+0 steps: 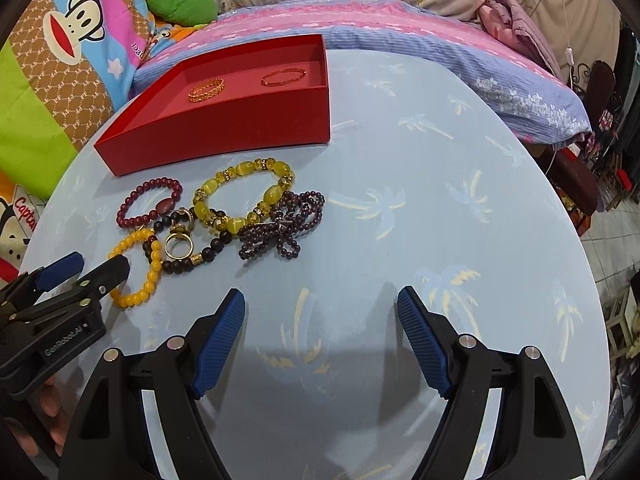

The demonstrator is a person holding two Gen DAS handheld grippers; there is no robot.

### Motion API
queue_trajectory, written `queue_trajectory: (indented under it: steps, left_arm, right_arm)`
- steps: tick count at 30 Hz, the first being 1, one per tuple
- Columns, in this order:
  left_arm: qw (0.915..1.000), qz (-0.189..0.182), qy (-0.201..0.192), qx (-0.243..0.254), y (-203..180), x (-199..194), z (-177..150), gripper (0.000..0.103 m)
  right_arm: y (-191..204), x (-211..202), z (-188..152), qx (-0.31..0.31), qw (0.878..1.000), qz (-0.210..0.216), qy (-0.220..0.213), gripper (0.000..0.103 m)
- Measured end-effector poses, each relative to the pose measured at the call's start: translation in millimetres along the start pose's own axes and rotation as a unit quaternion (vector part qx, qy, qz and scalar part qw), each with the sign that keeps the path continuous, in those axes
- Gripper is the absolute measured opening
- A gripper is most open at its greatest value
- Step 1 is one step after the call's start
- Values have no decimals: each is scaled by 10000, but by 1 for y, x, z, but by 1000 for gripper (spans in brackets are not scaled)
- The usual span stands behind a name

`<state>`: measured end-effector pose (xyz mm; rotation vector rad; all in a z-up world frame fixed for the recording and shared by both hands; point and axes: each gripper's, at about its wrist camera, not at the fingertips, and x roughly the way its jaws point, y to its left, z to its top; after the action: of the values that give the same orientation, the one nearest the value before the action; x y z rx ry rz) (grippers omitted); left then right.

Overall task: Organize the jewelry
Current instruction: 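Withdraw both tools from the box back toward the remaining bracelets, then grasp the amber bead bracelet with the left tool while the right tool grasps the purple bow bracelet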

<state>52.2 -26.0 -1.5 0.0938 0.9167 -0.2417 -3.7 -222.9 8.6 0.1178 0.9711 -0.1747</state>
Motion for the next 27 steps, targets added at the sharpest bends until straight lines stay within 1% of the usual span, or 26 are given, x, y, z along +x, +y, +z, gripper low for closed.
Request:
queue_trajectory:
  steps: [1, 3, 5, 6, 8, 9, 10, 13, 16, 18, 23, 24, 26, 27]
  left_arm:
    - [10000, 20, -22, 19, -1, 0, 0, 65]
    - [10000, 44, -54, 55, -3, 0, 1, 58]
    - [9999, 67, -77, 80, -5, 0, 2, 45]
    - [9999, 69, -90, 91, -5, 0, 2, 42]
    - [9999, 56, -104, 113, -5, -1, 4, 24]
    - [9999, 43, -100, 117, -4, -1, 4, 19]
    - [9999, 23, -95, 112, -3, -1, 5, 8]
    - [9999, -113, -48, 7, 3, -2, 6, 7]
    - [9999, -116, -47, -41, 7, -2, 5, 7]
    - [9999, -88, -69, -33, 7, -2, 4, 7]
    - [9999, -63, -83, -48, 6, -2, 3, 7]
    - [9999, -67, -81, -51, 6, -2, 3, 7]
    - [9999, -73, -81, -58, 7, -2, 2, 7]
    - [9999, -74, -84, -60, 7, -2, 2, 7]
  right_arm:
    - [0, 0, 0, 9, 10000, 3, -6, 75]
    - [0, 0, 0, 23, 10000, 17, -18, 75]
    - [-1, 0, 1, 41, 10000, 39, -22, 75]
    - [-1, 0, 2, 46, 10000, 48, -25, 75]
    - [-1, 1, 3, 48, 10000, 61, -35, 75]
    - [-1, 1, 4, 53, 10000, 65, -44, 75]
    - [-1, 0, 4, 61, 9999, 79, -57, 75]
    - [1, 0, 7, 58, 9999, 113, -81, 75]
    - [3, 0, 9, 50, 9998, 147, -91, 73]
    - [5, 0, 11, 66, 9998, 185, -85, 68]
    - [12, 1, 12, 96, 9995, 304, -43, 50]
    - [14, 2, 13, 97, 9994, 321, -27, 49]
    - [17, 4, 14, 122, 9992, 369, 7, 42]
    - [18, 5, 15, 140, 9991, 394, 27, 41]
